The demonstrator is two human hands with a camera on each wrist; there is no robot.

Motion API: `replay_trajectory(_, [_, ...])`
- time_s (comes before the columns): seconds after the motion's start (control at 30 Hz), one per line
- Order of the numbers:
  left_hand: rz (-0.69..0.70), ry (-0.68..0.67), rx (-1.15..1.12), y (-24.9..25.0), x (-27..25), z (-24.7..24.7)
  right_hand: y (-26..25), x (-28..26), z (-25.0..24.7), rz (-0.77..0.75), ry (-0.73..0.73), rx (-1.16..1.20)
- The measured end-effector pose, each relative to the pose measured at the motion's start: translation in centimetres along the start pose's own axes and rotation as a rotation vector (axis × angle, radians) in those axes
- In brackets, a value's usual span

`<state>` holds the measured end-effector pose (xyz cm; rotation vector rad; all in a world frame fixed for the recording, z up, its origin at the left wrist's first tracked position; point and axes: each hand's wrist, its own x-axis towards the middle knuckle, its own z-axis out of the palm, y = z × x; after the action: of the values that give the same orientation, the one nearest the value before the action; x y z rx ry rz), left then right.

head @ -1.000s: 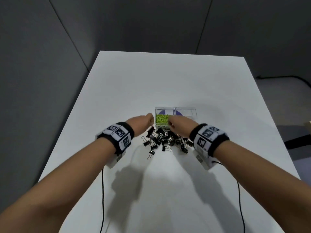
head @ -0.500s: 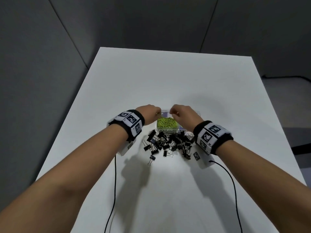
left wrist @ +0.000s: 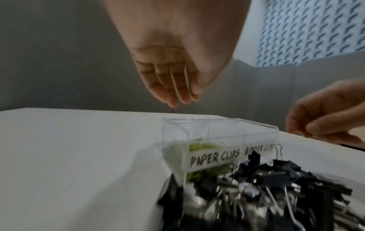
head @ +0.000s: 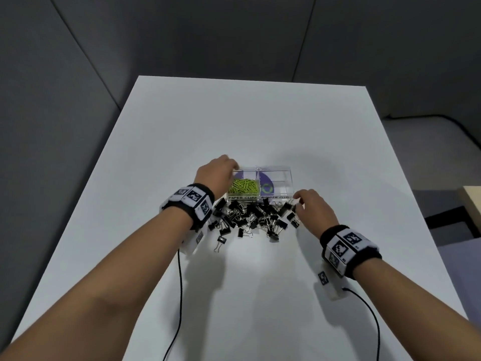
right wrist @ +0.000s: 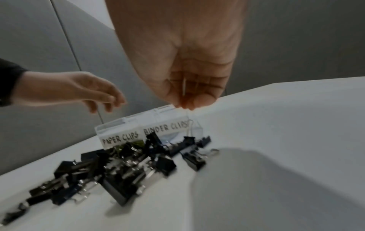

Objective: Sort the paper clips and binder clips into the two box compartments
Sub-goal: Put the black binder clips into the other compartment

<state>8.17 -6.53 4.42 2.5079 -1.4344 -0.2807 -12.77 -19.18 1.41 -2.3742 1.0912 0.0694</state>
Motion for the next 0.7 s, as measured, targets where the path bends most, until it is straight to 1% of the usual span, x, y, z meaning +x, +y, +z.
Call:
replay_trajectory(0.03, [-0.084, 0.01, -0.013, -0.8, -0.7, 0.4, 0.6, 0.0, 0.2, 0.059, -0.048, -0.044])
replay_trajectory(0.07, [-0.171, -0.026, -0.024, -1.6, -1.5, 0.9, 1.1, 0.0, 0.5, 0.107, -0.107, -0.085])
replay_trajectory(0.13, [-0.304, -0.193, -0.027, -2.5, -2.9, 2.3, 1.4, 0.0, 1.0, 0.159, -0.191, -0.13])
replay_trajectory(0.2, [-0.342, -0.354, -0.027, -2.3, -4.2, 3.6, 1.1, 0.0, 1.5, 0.152, -0.221, -0.146])
replay_trajectory(0.23, [-0.343, -0.398, -0.034, -1.9, -4.6, 4.1, 0.8, -0.1, 1.8, 0.135, -0.227, -0.154])
replay_trajectory(0.27, [-0.342, -0.415, -0.051, -1.4, -5.1, 4.5, 0.5, -0.3, 2.1, 0.117, -0.23, -0.161])
replay_trajectory(0.4, [-0.36, -0.385, -0.19, 0.6, -7.0, 5.9, -0.5, -1.6, 3.5, 0.05, -0.248, -0.153])
replay_trajectory(0.5, [-0.337, -0.4, -0.247, 1.6, -8.1, 6.6, -0.6, -2.6, 4.1, 0.002, -0.28, -0.12])
replay_trajectory(0.57, [-0.326, -0.397, -0.247, 1.7, -8.5, 6.7, -0.4, -3.0, 3.9, -0.016, -0.282, -0.11])
replay_trajectory(0.63, [-0.314, -0.376, -0.22, 1.6, -8.7, 6.6, -0.2, -3.0, 3.5, -0.032, -0.252, -0.139])
replay_trajectory(0.7, [-0.277, -0.356, -0.174, 1.5, -8.8, 6.5, -0.1, -3.0, 3.2, -0.058, -0.259, -0.168])
